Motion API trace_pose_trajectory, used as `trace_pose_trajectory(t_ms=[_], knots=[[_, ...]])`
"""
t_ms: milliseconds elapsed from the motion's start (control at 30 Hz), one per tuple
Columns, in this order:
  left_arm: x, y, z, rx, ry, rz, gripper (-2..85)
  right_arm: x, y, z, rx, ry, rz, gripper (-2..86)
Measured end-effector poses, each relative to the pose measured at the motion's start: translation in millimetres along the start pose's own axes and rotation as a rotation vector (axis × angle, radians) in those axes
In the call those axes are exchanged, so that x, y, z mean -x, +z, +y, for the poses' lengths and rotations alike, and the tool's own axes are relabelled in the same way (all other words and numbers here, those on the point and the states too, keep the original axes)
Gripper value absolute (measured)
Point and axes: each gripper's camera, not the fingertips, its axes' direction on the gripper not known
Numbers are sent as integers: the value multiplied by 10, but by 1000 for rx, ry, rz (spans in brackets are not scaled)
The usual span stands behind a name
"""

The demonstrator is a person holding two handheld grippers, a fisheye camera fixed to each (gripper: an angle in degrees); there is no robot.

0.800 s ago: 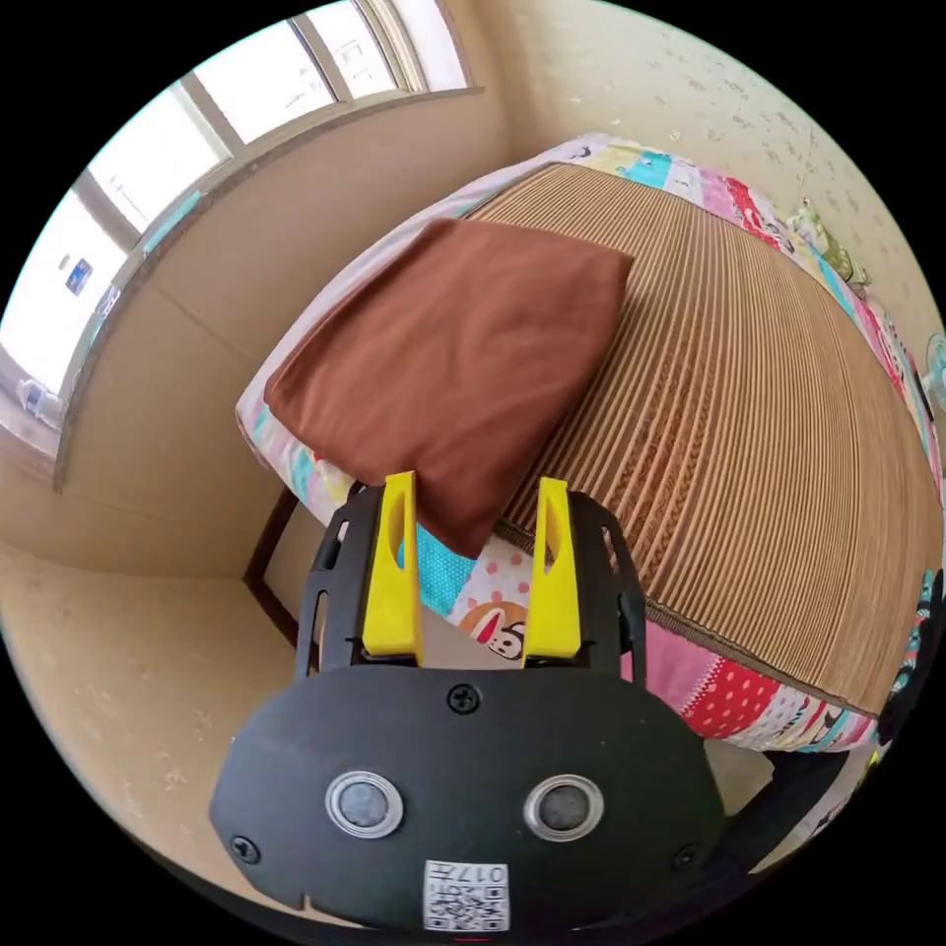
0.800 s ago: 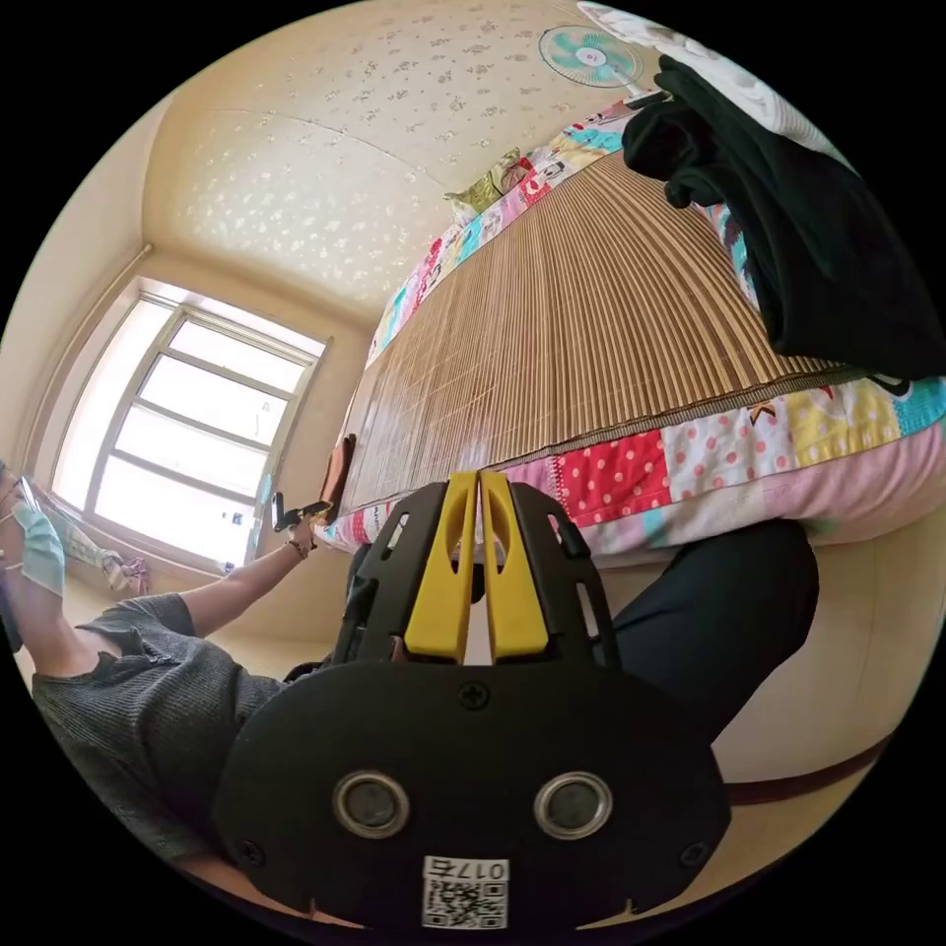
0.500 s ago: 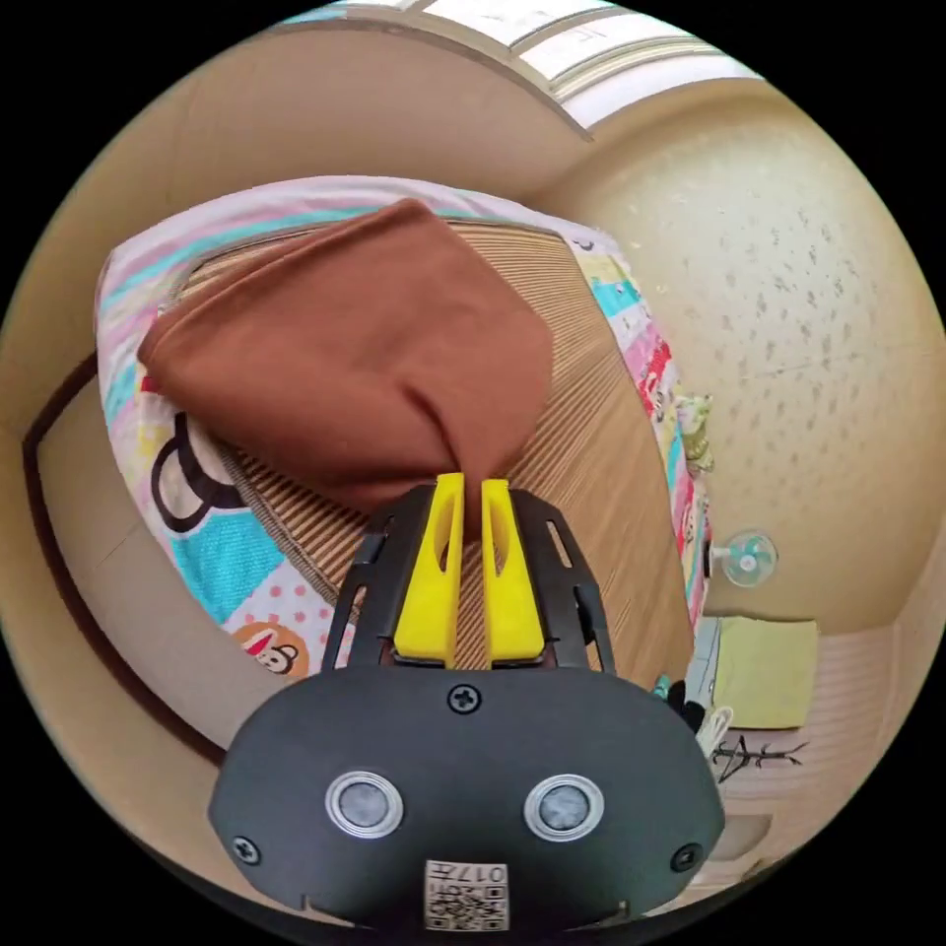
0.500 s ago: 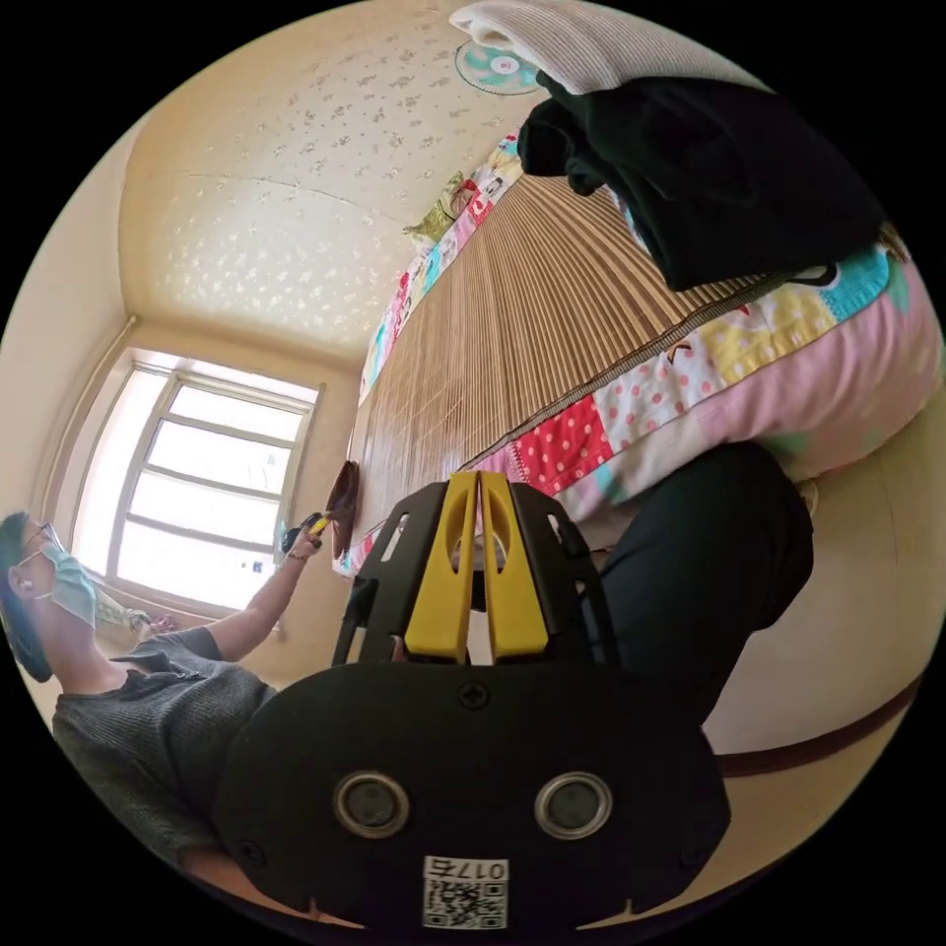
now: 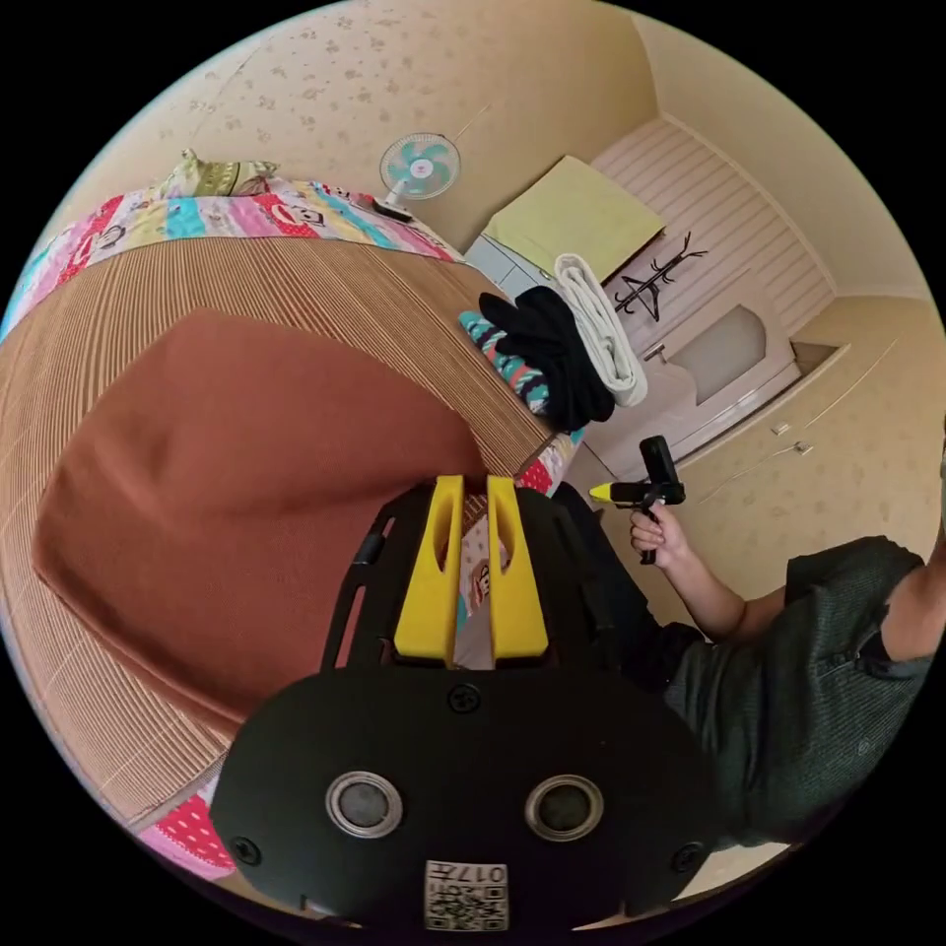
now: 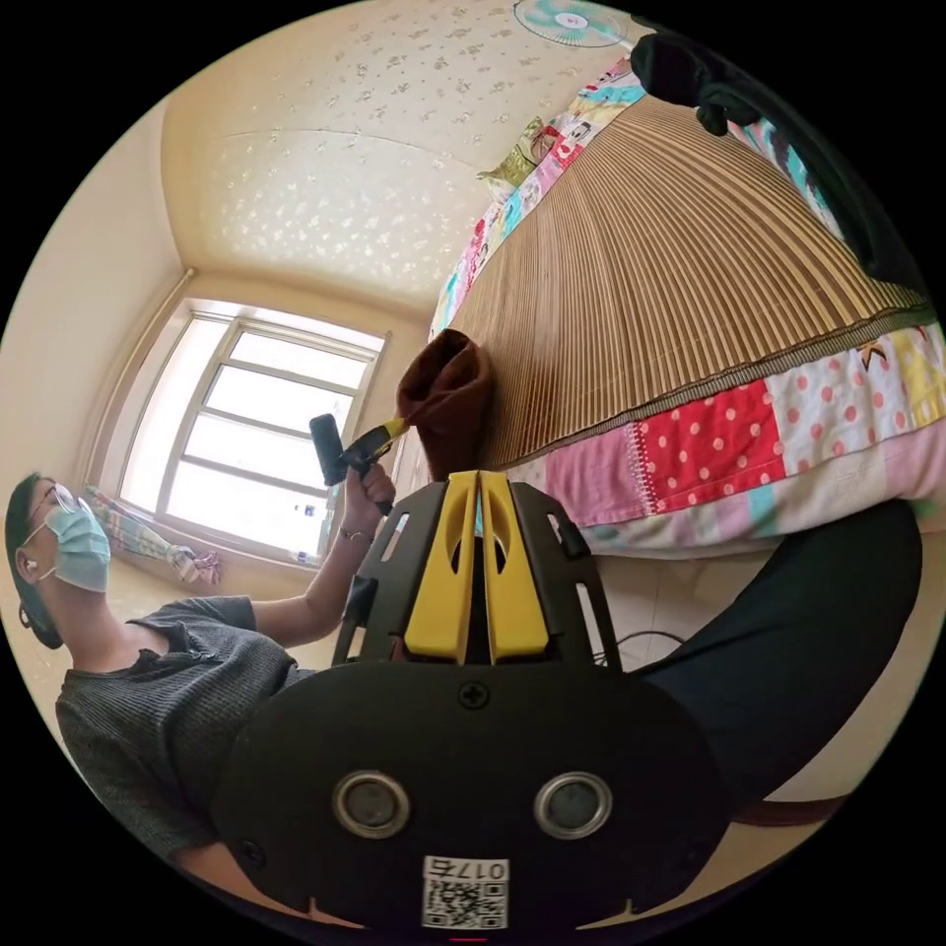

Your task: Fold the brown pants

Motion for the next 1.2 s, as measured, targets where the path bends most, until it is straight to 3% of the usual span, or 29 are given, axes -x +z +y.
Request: trace_pose_trajectory(t_ms=[200,367,467,500,567,667,733,867,967,1067,1200], knots=[[-315,391,751,-6,-151,-23,-8,120,477,-206,64,-68,177,106],[-12,11,1180,-43,-333,33,-10,145,1294,-885,142,-111,129,143],[-25,-320,1330,-77,-376,-41,-10,145,2019,-1256,247,-83,206,125],[-24,-433,1383,-96,-403,-43,-10,196,2301,-1325,281,-96,216,78],[-26,-608,1463,-144,-445,-17,-10,438,2532,-1296,231,-106,257,43],[-100,-962,1608,-258,-493,-60,-9,1356,2636,-955,82,-348,282,29],[-152,-1230,1690,-317,-496,-137,-8,1874,2833,-671,89,-499,311,28],[-63,-1566,1786,-421,-535,-171,4,2419,3483,133,298,-880,398,34],[80,-1777,1834,-501,-585,-129,43,2250,3547,388,418,-911,373,34],[145,-1904,1873,-563,-603,-78,49,2091,2797,237,271,-820,239,30],[200,-1832,1811,-525,-596,-57,58,1533,1094,-208,-280,-502,280,26]])
